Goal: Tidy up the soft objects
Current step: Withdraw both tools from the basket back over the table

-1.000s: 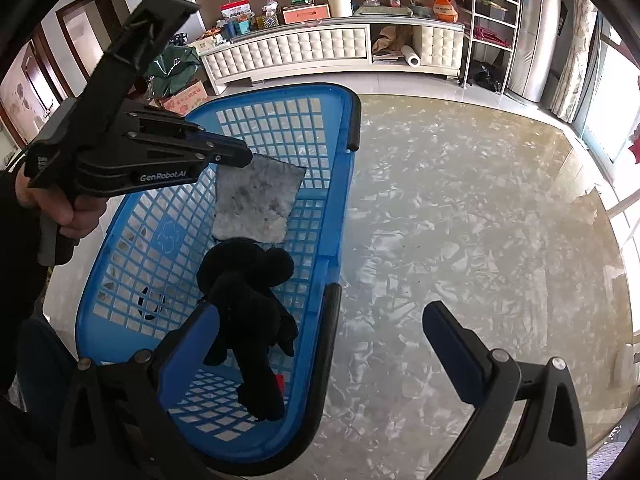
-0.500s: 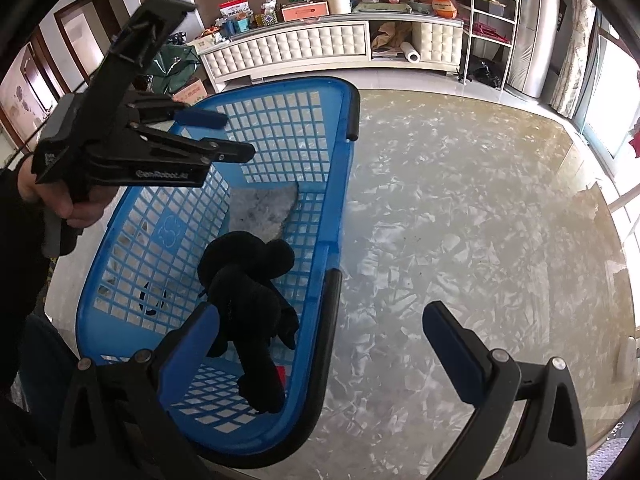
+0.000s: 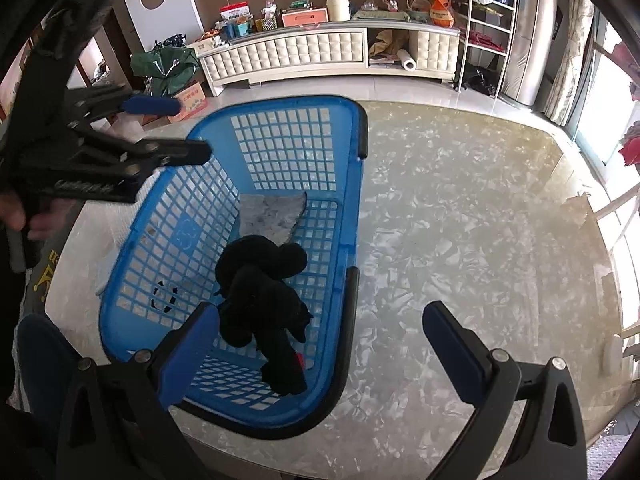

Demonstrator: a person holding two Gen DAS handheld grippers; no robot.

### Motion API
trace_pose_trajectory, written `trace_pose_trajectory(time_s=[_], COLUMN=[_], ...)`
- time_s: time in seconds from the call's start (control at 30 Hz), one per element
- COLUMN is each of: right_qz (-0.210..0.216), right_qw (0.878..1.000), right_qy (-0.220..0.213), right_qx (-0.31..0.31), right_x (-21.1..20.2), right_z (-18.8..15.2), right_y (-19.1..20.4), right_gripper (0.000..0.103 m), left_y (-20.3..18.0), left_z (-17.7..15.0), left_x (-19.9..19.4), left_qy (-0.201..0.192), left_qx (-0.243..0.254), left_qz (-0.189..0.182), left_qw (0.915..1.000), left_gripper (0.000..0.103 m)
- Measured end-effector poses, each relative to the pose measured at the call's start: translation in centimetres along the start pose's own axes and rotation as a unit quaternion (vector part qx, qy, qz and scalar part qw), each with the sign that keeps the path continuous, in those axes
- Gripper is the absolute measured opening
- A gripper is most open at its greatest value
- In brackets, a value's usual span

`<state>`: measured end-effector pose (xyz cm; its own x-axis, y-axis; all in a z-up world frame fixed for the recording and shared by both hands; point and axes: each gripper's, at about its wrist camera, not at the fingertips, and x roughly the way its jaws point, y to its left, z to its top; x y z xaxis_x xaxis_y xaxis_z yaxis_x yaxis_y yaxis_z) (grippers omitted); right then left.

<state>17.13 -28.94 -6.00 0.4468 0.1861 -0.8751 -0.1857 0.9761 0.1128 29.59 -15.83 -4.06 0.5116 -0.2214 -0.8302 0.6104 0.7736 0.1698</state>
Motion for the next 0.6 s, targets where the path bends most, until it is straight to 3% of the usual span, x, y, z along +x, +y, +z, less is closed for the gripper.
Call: trace_pose_trajectory(time_s=[0.33, 0.43, 0.5, 0.6], right_qz=[-0.007, -0.008, -0.007, -0.006], right_qw=[1.0, 0.999, 0.999, 0.999], right_qy=[-0.023, -0.03, -0.036, -0.043], right_qx=[-0.009, -0.017, -0.022, -0.032], right_x=[-3.0, -4.0, -4.7, -5.5], right_z=[0.1, 0.2, 0.2, 0.3], right_y=[2.5, 3.5, 4.3, 5.7], right_gripper=[0.102, 0.102, 0.102, 0.102], left_y=[0.2, 0.9, 1.5, 1.8], left_z=[-4.1, -5.5, -6.6, -8.1], left_x=[-6.0, -7.8, -9.0, -10.7], left_qy=[-0.014, -0.023, -0.028, -0.034], left_qx=[-0.042, -0.058, -0.069, -0.075], left_qz=[0.023, 0.035, 0.042, 0.058], left_qw=[0.9988, 0.9975, 0.9963, 0.9949], left_gripper=[0.089, 0.094, 0.103, 0.103])
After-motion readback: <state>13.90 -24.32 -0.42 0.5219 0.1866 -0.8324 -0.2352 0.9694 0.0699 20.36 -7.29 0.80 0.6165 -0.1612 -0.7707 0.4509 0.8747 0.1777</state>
